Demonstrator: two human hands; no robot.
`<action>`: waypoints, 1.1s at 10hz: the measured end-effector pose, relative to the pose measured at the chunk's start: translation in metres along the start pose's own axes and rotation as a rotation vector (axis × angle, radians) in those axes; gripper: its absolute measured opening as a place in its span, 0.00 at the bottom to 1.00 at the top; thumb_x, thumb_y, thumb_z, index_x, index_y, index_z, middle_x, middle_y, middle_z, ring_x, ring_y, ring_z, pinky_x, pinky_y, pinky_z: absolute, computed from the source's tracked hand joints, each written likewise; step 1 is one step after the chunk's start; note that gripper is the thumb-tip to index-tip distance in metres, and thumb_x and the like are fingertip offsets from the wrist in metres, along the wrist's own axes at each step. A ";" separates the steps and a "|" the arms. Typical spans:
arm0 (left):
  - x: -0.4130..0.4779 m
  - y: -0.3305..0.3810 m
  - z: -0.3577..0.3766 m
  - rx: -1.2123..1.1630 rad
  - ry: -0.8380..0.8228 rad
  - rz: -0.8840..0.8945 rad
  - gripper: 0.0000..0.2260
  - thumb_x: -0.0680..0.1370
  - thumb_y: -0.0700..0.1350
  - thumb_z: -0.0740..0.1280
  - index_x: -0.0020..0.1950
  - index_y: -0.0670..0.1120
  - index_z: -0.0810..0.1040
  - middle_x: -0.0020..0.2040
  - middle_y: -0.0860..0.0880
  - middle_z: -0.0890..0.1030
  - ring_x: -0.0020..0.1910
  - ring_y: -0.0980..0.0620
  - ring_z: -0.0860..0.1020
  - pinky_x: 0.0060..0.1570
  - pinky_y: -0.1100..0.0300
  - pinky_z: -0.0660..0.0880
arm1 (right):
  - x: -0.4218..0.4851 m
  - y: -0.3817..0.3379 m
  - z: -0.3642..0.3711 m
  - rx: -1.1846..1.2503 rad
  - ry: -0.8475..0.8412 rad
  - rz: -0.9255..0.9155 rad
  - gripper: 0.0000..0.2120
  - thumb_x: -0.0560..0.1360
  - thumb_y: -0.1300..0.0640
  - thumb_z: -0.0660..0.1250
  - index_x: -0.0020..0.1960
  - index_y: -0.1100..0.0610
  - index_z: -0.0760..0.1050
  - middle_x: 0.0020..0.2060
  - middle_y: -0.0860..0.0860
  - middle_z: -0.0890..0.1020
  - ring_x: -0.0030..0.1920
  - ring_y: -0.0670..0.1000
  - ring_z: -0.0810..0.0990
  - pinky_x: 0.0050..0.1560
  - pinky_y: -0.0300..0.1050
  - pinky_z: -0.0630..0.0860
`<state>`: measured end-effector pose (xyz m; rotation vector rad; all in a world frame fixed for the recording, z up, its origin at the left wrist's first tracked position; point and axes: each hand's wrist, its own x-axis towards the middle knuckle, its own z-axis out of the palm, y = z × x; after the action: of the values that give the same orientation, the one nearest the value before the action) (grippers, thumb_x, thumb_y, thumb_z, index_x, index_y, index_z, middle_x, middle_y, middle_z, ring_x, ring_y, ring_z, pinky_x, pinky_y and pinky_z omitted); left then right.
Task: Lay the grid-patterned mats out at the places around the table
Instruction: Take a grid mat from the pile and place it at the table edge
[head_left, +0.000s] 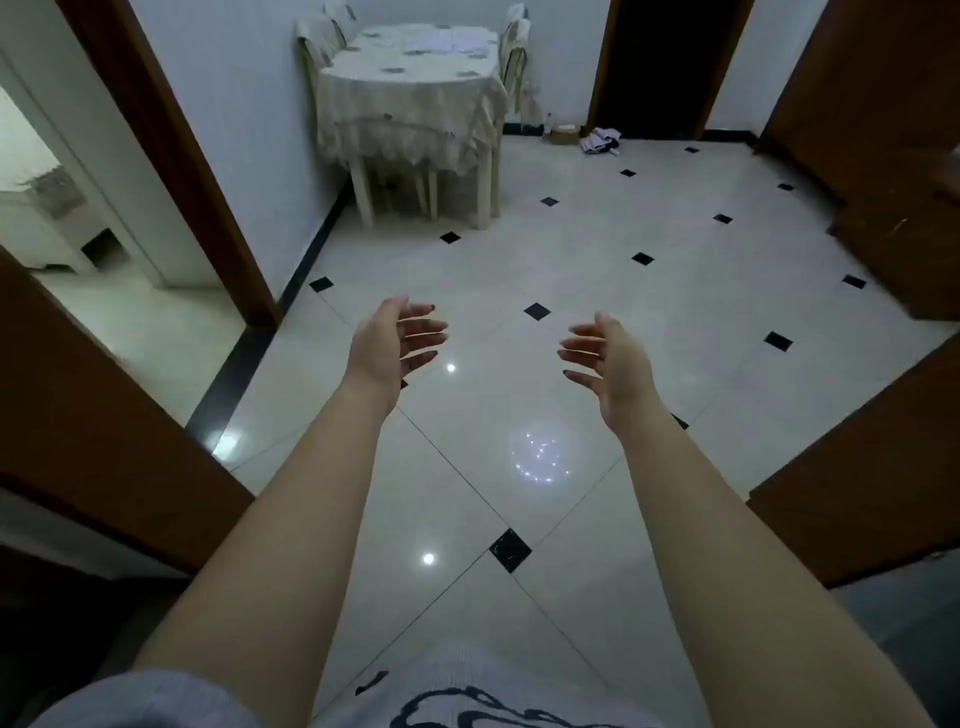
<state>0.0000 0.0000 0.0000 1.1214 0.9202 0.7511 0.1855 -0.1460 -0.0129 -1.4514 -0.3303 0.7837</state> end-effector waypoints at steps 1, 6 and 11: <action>-0.002 -0.005 0.002 -0.023 -0.001 -0.007 0.17 0.79 0.52 0.57 0.51 0.43 0.80 0.48 0.42 0.84 0.48 0.46 0.83 0.55 0.49 0.77 | 0.002 0.003 -0.006 -0.006 0.001 0.010 0.13 0.78 0.50 0.58 0.47 0.58 0.77 0.41 0.54 0.81 0.45 0.53 0.82 0.51 0.52 0.78; 0.038 -0.025 0.027 -0.016 0.053 -0.037 0.16 0.80 0.51 0.56 0.51 0.43 0.79 0.49 0.41 0.84 0.48 0.45 0.83 0.50 0.52 0.77 | 0.057 0.013 -0.021 -0.013 -0.001 0.020 0.16 0.80 0.49 0.55 0.47 0.58 0.77 0.43 0.56 0.81 0.44 0.53 0.82 0.54 0.55 0.78; 0.220 -0.002 0.050 -0.056 0.032 -0.127 0.15 0.79 0.51 0.57 0.52 0.42 0.78 0.46 0.44 0.84 0.45 0.47 0.82 0.53 0.51 0.76 | 0.220 -0.012 0.026 -0.045 0.029 0.038 0.17 0.80 0.48 0.55 0.47 0.58 0.77 0.42 0.56 0.81 0.44 0.54 0.82 0.52 0.54 0.78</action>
<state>0.1411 0.1705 -0.0434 0.9946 0.9826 0.6883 0.3299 0.0179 -0.0536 -1.5140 -0.3011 0.7891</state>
